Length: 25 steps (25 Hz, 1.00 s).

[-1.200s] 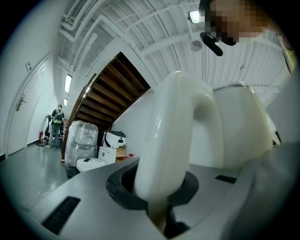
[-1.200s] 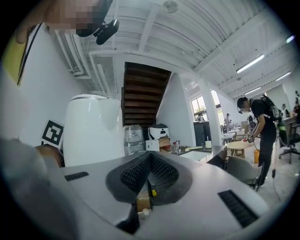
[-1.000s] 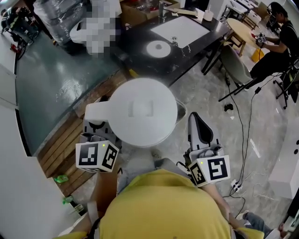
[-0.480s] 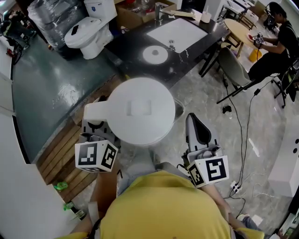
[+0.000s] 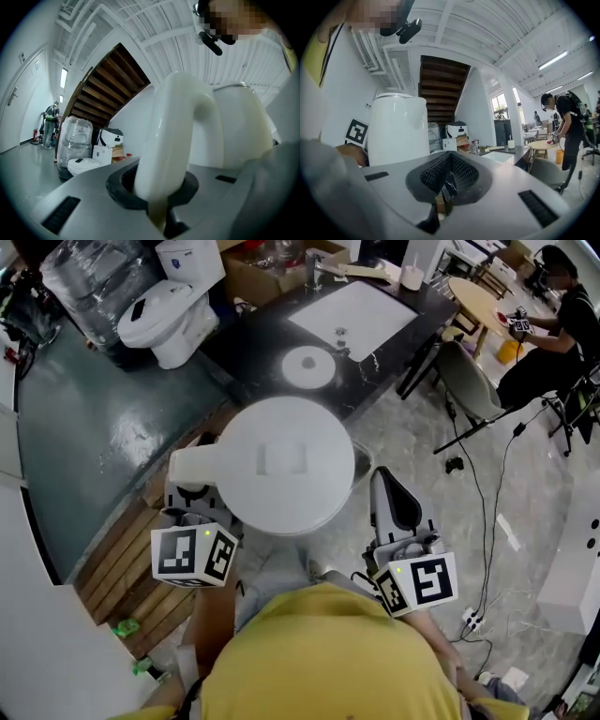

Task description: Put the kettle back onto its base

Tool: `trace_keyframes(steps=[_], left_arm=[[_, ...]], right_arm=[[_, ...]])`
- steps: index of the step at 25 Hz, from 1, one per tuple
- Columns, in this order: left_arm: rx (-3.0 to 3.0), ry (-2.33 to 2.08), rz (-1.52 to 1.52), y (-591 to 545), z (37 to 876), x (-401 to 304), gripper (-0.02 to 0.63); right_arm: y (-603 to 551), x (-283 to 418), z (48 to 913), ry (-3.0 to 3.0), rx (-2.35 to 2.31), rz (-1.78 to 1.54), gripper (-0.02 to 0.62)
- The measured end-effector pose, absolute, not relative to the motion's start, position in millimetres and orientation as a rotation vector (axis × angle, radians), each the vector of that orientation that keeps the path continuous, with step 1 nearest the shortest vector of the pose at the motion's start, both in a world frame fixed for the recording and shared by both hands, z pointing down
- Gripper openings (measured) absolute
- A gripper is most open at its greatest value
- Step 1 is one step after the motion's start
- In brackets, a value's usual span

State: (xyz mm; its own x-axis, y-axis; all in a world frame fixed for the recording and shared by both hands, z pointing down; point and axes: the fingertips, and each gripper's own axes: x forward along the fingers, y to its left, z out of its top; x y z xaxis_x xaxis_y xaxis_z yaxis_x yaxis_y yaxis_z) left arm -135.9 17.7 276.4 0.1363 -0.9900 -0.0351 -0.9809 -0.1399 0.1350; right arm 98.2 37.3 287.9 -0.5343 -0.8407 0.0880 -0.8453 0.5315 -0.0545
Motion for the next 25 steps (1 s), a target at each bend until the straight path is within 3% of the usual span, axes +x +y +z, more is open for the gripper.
trace_keyframes(steps=[25], left_arm=[[2.464, -1.808, -0.190, -174, 272, -147, 0.048]], right_arm=[[-134, 51, 280, -2.653, 1.655, 0.115, 0.015]])
